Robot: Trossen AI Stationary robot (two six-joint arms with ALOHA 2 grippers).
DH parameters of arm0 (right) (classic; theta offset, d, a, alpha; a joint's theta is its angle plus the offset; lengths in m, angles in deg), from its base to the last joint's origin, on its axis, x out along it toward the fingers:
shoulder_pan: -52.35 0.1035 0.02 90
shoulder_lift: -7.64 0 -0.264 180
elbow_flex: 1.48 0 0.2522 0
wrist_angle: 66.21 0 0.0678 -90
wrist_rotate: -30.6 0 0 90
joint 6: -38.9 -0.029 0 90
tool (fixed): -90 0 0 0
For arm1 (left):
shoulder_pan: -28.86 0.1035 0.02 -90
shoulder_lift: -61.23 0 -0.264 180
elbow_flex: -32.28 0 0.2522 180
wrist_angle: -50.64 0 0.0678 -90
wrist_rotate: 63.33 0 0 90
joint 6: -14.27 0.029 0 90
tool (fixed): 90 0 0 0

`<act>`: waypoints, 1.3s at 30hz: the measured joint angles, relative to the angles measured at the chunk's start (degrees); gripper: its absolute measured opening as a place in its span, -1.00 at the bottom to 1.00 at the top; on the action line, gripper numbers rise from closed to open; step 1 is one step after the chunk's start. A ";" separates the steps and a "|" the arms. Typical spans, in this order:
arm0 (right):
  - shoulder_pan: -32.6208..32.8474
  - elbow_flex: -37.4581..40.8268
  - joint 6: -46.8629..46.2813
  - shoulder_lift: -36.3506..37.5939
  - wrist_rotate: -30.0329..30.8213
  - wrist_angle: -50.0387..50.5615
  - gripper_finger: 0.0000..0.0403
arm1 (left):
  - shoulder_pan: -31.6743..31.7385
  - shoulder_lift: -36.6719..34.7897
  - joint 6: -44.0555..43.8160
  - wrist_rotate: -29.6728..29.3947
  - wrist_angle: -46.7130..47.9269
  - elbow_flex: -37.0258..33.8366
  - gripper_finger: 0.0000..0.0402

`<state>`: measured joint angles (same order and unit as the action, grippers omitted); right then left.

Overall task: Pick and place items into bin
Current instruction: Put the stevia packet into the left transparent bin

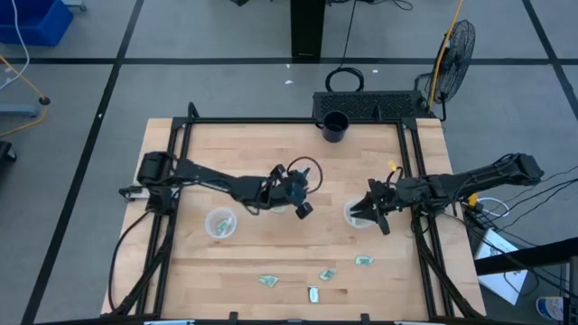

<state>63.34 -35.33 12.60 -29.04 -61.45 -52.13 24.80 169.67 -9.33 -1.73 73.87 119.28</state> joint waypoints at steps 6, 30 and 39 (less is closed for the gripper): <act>0.01 0.01 0.08 0.42 -4.31 -3.00 -0.56 | 5.22 5.06 0.87 6.05 -0.77 -0.01 -0.54; 0.01 0.01 3.23 0.14 -4.02 -2.21 -0.56 | 8.88 11.94 2.12 8.66 -2.28 0.10 -0.57; 0.01 0.01 3.45 0.14 -4.02 -2.21 -0.56 | 9.72 11.87 1.84 8.85 -1.96 0.10 -0.97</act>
<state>63.35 -35.32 16.05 -28.90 -65.47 -54.34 34.52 181.54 -7.49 7.12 71.91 119.38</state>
